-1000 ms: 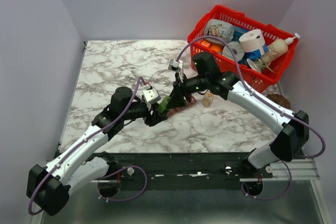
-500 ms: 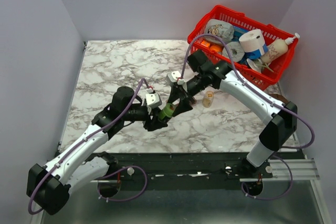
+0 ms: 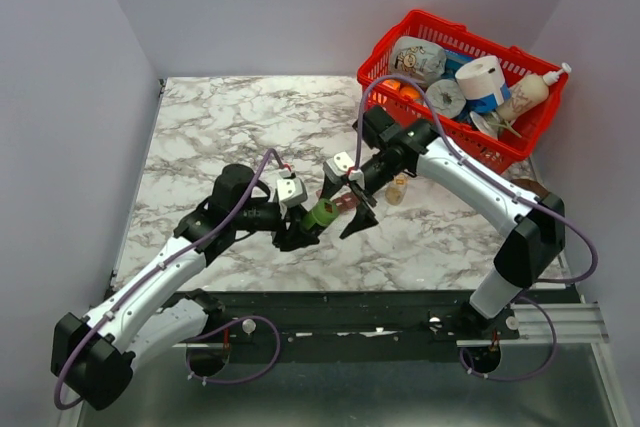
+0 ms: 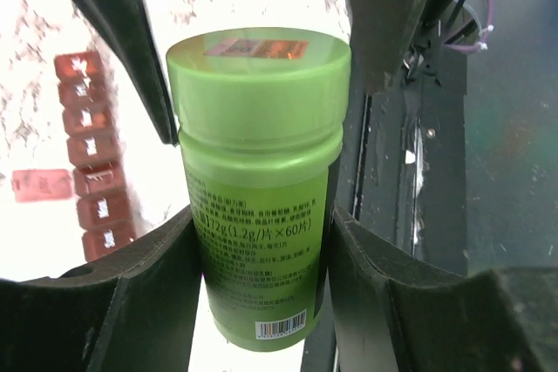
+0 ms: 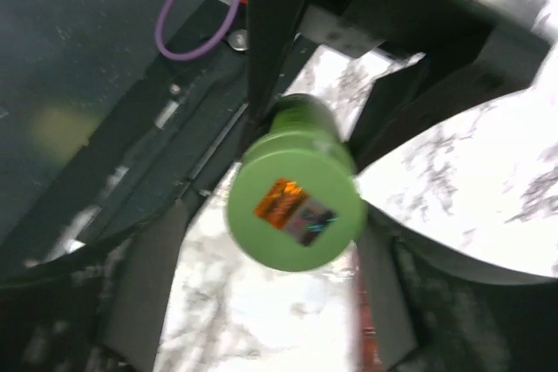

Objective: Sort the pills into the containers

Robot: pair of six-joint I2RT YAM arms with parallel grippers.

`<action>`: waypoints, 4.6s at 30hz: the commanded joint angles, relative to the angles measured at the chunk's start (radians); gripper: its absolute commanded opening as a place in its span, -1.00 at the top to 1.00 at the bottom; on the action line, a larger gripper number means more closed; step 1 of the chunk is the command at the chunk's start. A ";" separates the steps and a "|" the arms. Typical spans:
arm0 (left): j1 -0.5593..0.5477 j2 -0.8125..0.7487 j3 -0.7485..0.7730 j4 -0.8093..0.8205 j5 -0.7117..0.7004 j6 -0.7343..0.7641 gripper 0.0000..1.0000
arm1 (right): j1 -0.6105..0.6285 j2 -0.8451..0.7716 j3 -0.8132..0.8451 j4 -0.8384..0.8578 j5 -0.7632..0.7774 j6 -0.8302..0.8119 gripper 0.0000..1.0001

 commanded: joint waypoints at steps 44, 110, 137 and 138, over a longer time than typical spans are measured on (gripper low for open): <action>0.000 -0.026 0.027 0.110 -0.214 -0.044 1.00 | 0.032 -0.090 -0.024 0.482 0.381 1.137 -0.59; 0.001 -0.044 0.003 0.084 0.040 0.022 1.00 | -0.003 -0.078 0.107 0.086 0.110 0.271 0.15; 0.005 0.030 -0.017 -0.010 -0.148 0.218 1.00 | -0.173 -0.319 -0.459 0.329 0.585 0.373 0.04; 0.003 0.031 -0.017 -0.005 -0.156 0.224 1.00 | -0.173 -0.331 -0.515 0.412 0.619 0.380 0.03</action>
